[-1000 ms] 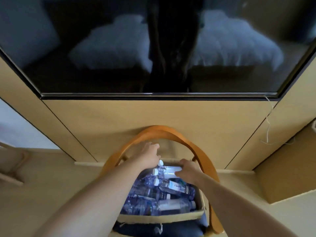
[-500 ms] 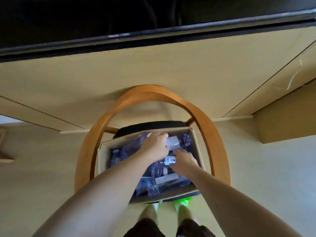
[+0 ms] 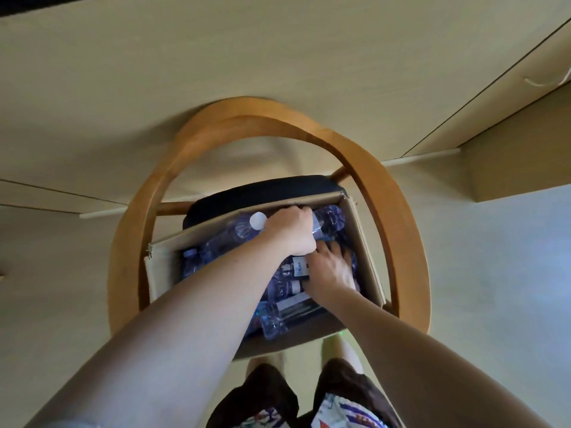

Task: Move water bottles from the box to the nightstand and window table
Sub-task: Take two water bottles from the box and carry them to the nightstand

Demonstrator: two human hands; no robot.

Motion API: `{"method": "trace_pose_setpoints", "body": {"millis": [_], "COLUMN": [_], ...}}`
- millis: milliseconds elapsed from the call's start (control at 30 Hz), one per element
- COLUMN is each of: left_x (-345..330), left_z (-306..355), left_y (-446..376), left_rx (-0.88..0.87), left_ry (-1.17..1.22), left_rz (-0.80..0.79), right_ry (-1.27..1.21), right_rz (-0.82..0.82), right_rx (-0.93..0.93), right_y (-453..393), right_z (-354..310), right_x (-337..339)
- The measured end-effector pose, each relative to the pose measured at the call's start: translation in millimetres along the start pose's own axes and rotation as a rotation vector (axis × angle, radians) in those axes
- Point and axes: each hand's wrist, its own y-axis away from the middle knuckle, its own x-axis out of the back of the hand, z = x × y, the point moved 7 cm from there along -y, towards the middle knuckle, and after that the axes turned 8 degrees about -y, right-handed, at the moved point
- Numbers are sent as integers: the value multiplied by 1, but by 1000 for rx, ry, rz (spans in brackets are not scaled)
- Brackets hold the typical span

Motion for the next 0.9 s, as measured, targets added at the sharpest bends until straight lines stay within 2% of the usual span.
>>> {"method": "trace_pose_setpoints", "body": {"millis": [233, 367, 500, 767, 900], "left_x": [15, 38, 59, 118, 163], "left_z": [-4, -9, -29, -56, -53], "left_y": [16, 28, 45, 96, 117], "left_rx": [-11, 41, 106, 196, 204], "left_ry": [22, 91, 304, 953, 1067], "left_rz": [29, -53, -135, -69, 102], "right_ry": [-54, -91, -191, -752, -1024], "right_rz": [-31, -18, -17, 40, 154], "right_rx": [27, 39, 24, -75, -50], "right_y": [12, 17, 23, 33, 44], "right_z": [-3, -6, -2, -8, -22], "right_x": [11, 28, 52, 121, 174]}}
